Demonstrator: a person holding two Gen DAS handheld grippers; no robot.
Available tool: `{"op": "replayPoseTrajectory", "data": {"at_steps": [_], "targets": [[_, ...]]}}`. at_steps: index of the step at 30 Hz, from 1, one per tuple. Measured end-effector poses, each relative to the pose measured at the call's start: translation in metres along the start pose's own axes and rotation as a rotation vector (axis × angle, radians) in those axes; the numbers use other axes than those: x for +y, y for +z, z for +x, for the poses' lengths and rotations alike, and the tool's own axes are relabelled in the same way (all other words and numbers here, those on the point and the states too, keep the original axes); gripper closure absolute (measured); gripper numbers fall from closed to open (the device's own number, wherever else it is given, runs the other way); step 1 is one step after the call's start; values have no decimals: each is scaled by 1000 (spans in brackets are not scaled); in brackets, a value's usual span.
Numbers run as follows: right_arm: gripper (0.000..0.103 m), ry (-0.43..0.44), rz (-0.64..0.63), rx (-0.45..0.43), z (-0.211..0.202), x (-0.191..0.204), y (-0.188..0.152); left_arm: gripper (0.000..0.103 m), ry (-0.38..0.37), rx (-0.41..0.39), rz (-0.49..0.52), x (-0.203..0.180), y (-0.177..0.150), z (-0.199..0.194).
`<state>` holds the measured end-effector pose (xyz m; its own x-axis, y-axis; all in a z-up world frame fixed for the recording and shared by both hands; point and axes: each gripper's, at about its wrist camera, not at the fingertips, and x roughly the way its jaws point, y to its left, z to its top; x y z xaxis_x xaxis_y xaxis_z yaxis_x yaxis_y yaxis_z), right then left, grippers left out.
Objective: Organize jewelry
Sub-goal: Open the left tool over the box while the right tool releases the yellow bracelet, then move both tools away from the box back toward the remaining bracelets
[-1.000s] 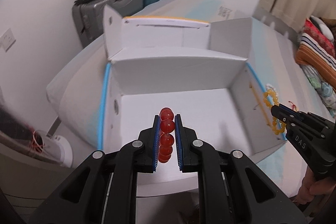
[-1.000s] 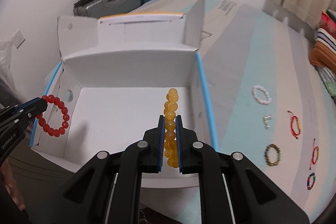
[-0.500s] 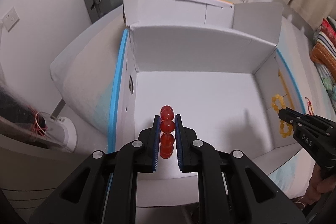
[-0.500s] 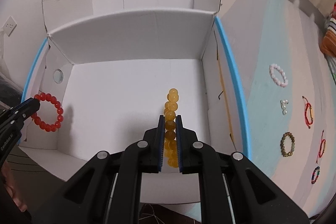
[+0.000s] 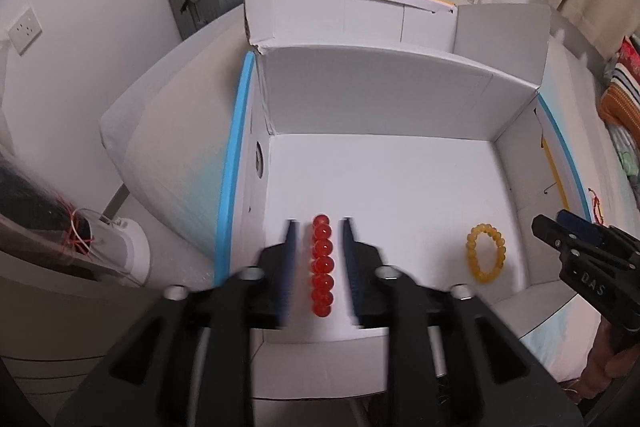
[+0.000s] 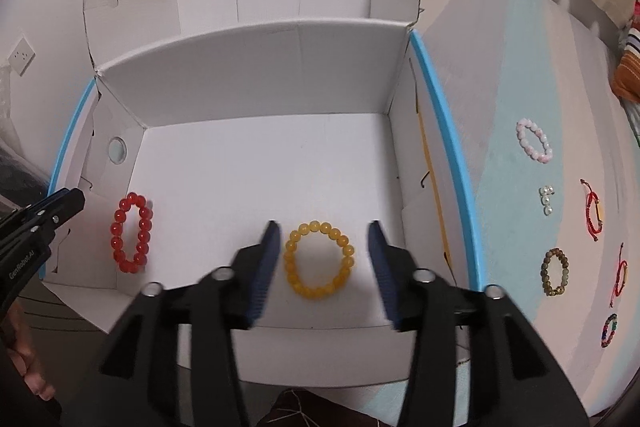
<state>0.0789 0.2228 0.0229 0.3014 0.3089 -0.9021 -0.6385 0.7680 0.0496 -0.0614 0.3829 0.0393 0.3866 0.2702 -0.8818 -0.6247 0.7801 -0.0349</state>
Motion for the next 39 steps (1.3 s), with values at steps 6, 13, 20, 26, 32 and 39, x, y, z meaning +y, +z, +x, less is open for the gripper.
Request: {"op": "replayPoseTrajectory", "data": {"at_steps": [6,13,20,26,32,39], "targets": [[30,8,12,-38,-15,-5,1,23,31,-40,9,-5,0,-10],[16,11,27,-94,-35,-16,-1,7,21,-63,30,-16,-1,-18],[7,-36,27,-135,-48,-29,-8,6,6,-64,28,-24,-2,-23],[7,-59,41,-167,-59,-44,-18,6,6,-77,47,-34,-3,-29],[7,-79,70,-185,-70,-66,-26,6,-9,-90,71,-55,-3,-35],[7,-116,92,-203,-83,-93,-39,6,-45,-102,111,-88,-4,-42]]}}
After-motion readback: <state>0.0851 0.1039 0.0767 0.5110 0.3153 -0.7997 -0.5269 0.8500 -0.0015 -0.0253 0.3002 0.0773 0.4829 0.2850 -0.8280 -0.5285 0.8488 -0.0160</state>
